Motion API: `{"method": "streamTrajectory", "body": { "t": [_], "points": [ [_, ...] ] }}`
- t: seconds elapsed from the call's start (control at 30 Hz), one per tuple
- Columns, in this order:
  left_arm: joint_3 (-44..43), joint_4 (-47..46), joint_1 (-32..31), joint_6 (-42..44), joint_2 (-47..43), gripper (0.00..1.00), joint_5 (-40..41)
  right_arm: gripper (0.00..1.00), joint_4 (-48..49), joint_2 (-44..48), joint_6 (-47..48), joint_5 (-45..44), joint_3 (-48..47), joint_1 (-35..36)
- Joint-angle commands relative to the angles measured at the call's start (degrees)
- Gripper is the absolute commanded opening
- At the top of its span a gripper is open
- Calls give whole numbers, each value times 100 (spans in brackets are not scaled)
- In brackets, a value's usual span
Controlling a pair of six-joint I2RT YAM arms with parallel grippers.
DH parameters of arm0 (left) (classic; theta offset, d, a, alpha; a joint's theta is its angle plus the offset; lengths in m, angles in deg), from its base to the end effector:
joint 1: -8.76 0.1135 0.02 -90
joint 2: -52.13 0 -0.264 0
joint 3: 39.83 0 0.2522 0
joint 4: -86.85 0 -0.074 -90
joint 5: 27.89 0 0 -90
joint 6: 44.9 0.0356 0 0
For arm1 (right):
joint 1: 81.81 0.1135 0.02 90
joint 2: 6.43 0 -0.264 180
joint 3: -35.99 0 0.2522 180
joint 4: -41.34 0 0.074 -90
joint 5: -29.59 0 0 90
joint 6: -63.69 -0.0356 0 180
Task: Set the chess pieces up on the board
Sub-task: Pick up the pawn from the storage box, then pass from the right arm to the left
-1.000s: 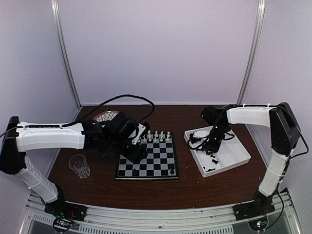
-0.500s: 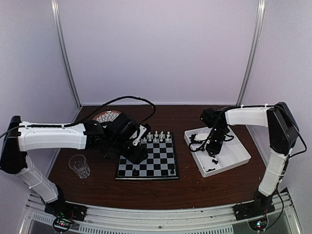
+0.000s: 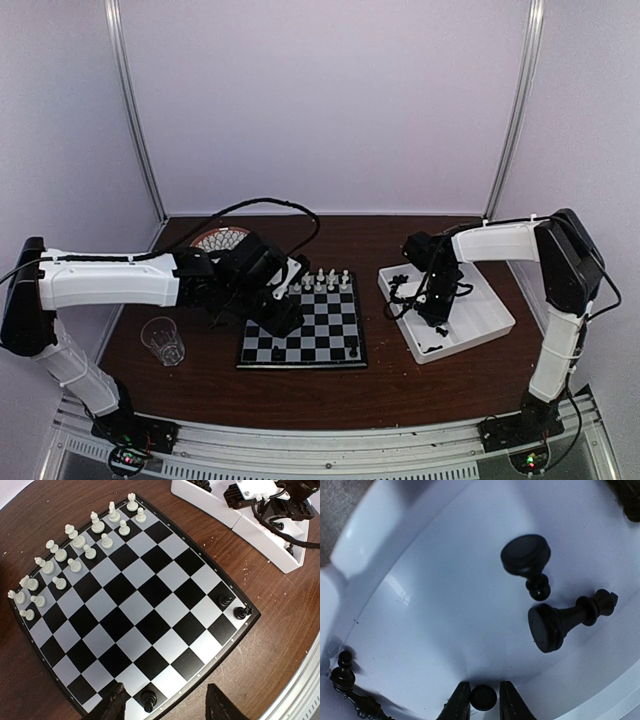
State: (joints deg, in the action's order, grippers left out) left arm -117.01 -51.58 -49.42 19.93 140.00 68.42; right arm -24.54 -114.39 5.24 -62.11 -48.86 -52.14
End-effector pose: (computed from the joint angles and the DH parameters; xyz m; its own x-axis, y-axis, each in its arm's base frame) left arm 0.1747 -0.2741 0.2440 -0.7215 0.3609 -0.5909 0.5549 0.8118 -0.1817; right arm 0.2919 0.1651 0.1561 -0.4817 -0.8763 0.0005 -0.8758 0.4814 -0.0345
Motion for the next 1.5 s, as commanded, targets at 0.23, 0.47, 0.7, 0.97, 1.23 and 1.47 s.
{"method": "streamTrajectory", "body": {
  "t": [0.23, 0.47, 0.7, 0.97, 1.23, 1.47],
  "points": [
    [19, -346, 14, -14, 53, 55, -64, 13, -235, -49, -258, -67, 42, -13],
    [-104, -821, -26, -15, -19, 55, 168, 11, -723, 887, -680, 995, -655, -93],
    [665, -4072, -109, -9, -317, 57, 637, 12, -220, 1929, -1658, 3799, -1364, -190],
    [926, -8380, -284, 1012, 615, 49, 250, 13, 1395, 1970, -3761, 5928, -1625, -182],
    [319, -8879, -618, 1205, 1370, 48, 693, 13, 2470, 1991, -5004, 6463, -1389, -182],
    [-46, -8892, -687, 1036, 1690, 42, 582, 14, 2708, 2149, -5141, 6485, -1179, -185]
  ]
}}
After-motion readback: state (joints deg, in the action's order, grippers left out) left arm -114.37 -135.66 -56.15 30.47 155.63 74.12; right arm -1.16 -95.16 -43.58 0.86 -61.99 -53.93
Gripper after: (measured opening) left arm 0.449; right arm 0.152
